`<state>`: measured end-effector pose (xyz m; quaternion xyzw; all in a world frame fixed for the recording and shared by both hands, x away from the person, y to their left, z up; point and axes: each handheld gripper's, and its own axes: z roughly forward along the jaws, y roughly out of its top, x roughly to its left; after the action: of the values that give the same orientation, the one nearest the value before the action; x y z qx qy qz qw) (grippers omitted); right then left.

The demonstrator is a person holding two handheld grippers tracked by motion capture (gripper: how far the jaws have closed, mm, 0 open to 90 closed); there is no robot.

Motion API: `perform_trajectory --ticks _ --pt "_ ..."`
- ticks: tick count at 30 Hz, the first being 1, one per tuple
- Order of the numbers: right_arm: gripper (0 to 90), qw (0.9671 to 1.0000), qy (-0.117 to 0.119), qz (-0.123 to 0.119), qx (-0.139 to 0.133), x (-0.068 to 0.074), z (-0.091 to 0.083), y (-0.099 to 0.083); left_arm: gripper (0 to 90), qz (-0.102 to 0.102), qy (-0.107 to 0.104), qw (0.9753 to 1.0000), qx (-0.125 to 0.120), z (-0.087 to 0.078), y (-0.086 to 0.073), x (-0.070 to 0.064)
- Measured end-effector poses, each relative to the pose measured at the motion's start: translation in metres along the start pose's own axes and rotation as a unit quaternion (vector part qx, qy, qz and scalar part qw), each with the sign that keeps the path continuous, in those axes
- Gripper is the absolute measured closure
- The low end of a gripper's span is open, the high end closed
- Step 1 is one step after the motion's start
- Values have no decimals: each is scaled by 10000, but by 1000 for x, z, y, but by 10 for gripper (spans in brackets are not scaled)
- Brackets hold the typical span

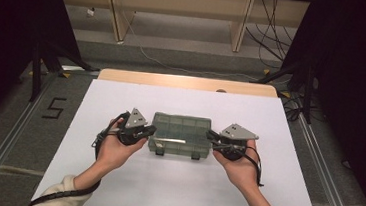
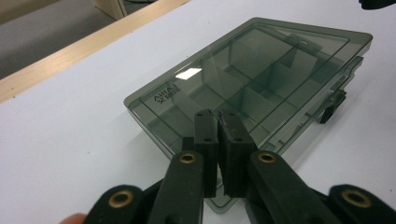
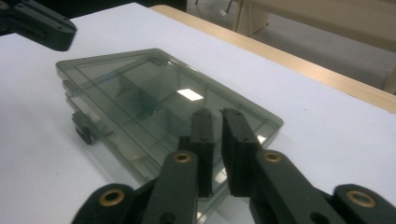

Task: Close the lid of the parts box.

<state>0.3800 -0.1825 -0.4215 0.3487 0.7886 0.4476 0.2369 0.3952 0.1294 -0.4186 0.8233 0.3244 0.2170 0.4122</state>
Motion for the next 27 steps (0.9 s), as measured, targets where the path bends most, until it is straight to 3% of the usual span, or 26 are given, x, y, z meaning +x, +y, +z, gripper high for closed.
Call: perform_trajectory --ticks 4,19,24,27 --pt "900 10000 68 -31 35 4 3 2 894 8 -34 9999 161 4 0 -1" --pt "900 9992 249 -75 314 11 15 2 895 -216 -162 9992 290 13 -1 -6" --pt "900 9987 279 -39 435 13 17 1 895 -198 -138 9993 281 14 -2 -6" --pt "900 9985 282 -29 462 13 19 1 895 -96 -209 9989 405 14 -3 -5"
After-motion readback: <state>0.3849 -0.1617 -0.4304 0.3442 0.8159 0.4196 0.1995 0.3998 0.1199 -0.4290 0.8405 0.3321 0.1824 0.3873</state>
